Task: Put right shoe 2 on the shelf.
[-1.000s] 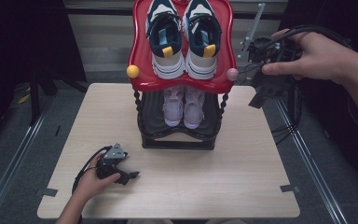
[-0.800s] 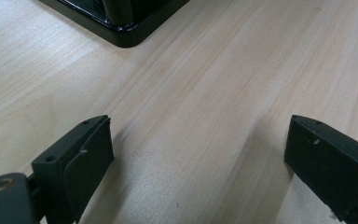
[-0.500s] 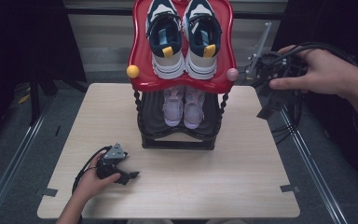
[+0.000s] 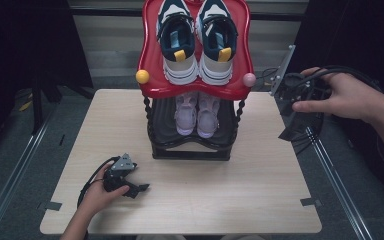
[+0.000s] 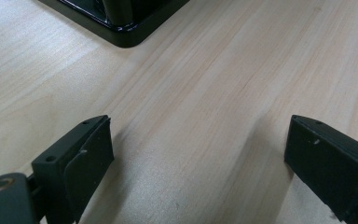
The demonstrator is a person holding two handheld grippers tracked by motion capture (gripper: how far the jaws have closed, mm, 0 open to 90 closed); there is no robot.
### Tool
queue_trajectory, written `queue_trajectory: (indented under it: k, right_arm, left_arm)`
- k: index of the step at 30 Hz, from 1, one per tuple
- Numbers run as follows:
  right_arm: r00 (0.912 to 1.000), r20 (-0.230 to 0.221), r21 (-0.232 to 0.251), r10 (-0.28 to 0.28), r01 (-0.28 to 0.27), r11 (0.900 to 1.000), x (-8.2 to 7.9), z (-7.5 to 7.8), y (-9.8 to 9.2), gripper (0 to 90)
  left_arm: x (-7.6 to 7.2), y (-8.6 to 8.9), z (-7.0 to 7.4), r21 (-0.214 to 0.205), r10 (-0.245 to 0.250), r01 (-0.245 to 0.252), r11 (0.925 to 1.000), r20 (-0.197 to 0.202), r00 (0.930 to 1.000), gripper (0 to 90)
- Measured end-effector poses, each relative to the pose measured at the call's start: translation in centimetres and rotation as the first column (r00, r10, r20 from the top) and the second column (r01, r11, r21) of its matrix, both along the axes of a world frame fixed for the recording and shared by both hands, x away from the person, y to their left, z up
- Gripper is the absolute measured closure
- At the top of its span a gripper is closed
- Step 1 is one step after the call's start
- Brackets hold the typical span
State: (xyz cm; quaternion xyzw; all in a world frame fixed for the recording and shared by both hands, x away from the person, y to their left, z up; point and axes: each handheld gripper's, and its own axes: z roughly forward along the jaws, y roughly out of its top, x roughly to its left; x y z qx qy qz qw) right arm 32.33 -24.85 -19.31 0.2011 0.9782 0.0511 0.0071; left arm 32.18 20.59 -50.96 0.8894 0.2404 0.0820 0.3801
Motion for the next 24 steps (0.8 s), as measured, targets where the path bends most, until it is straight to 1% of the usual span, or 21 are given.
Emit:
queue_trajectory:
  k: [2, 3, 9, 13, 14, 17, 19, 22, 24]
  right_arm:
    - [0.9999, -0.003, 0.002, -0.014, 0.014, 0.9999, -0.2, -0.5, -0.2, 21.0]
    - [1.0000, -0.001, 0.007, -0.008, 0.008, 0.9999, -0.2, -0.8, -0.3, 21.0]
    - [0.9999, -0.002, 0.013, -0.011, 0.011, 0.9999, -0.4, -2.5, -0.7, 21.0]
    - [1.0000, 0.000, 0.025, -0.009, 0.009, 0.9996, -0.6, -3.7, -0.9, 20.6]
    - [0.9999, 0.009, 0.025, -0.010, 0.010, 0.9996, -0.7, -4.1, -1.0, 20.8]
    - [0.9998, 0.015, 0.033, -0.009, 0.008, 0.9994, -0.8, -4.8, -1.2, 20.3]
    - [0.9999, 0.010, 0.035, -0.011, 0.011, 0.9993, -0.9, -5.4, -1.3, 19.7]
    - [0.9999, 0.015, 0.040, -0.003, 0.002, 0.9992, -1.0, -6.5, -1.5, 19.4]
    - [0.9998, 0.010, 0.043, -0.018, 0.017, 0.9989, -1.1, -7.1, -1.6, 19.4]
  left_arm:
    - [0.0, 0.0, 0.0, 0.000, 0.000, 0.000, 1.0000, 0.002, 1.0000, 7.4]
    - [0.0, 0.0, 0.0, 0.000, 0.000, 0.000, 1.0000, 0.002, 1.0000, 7.4]
    - [0.0, 0.0, 0.0, 0.002, -0.002, 0.002, 1.0000, 0.005, 1.0000, 7.3]
    - [0.0, 0.0, 0.0, 0.001, -0.001, 0.001, 1.0000, 0.005, 1.0000, 7.4]
    - [0.0, 0.0, 0.0, 0.002, -0.001, 0.001, 1.0000, 0.005, 1.0000, 7.4]
    - [0.0, 0.0, 0.0, 0.001, -0.001, 0.001, 1.0000, 0.004, 1.0000, 7.3]
    - [0.0, 0.0, 0.0, 0.001, -0.001, 0.001, 1.0000, 0.005, 1.0000, 7.4]
    - [0.0, 0.0, 0.0, 0.002, -0.002, 0.002, 1.0000, 0.005, 1.0000, 7.4]
    - [0.0, 0.0, 0.0, 0.001, -0.001, 0.001, 1.0000, 0.005, 1.0000, 7.3]
